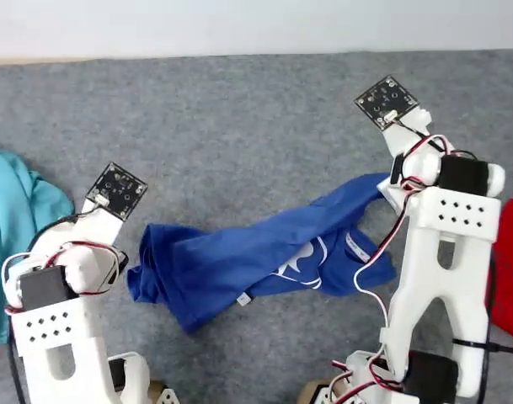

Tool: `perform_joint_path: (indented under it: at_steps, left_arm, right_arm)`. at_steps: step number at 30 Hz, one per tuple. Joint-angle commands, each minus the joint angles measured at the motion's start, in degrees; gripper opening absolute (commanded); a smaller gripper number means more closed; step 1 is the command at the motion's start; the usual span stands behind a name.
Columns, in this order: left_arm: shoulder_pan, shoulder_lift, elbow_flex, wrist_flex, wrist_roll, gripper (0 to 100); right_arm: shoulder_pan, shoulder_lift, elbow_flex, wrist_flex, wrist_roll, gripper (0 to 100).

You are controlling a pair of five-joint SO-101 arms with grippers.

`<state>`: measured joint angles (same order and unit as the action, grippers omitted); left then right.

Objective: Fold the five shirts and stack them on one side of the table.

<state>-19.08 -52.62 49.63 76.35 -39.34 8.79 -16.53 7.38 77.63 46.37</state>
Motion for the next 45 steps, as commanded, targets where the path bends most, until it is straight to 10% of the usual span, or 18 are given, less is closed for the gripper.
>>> perform_joint_path:
  at_steps: [1, 9, 17, 45]
  left_arm:
    - [5.3, -0.5, -2.2, 6.3, -0.8, 21]
    - [24.4, -0.2, 2.2, 15.0, -0.5, 21]
    - [34.5, 0.0, 12.9, 4.7, -0.6, 21]
    - [35.4, 0.0, 28.4, -11.3, -0.5, 21]
  right_arm:
    - [0.5, -2.9, -0.6, -0.5, -0.3, 1.2]
    - [0.5, -2.9, -0.6, -0.4, -0.3, 1.1]
    - [0.8, -2.9, -0.7, 2.6, -0.4, 1.1]
    - [0.4, -2.9, -0.7, 2.8, -2.5, 1.1]
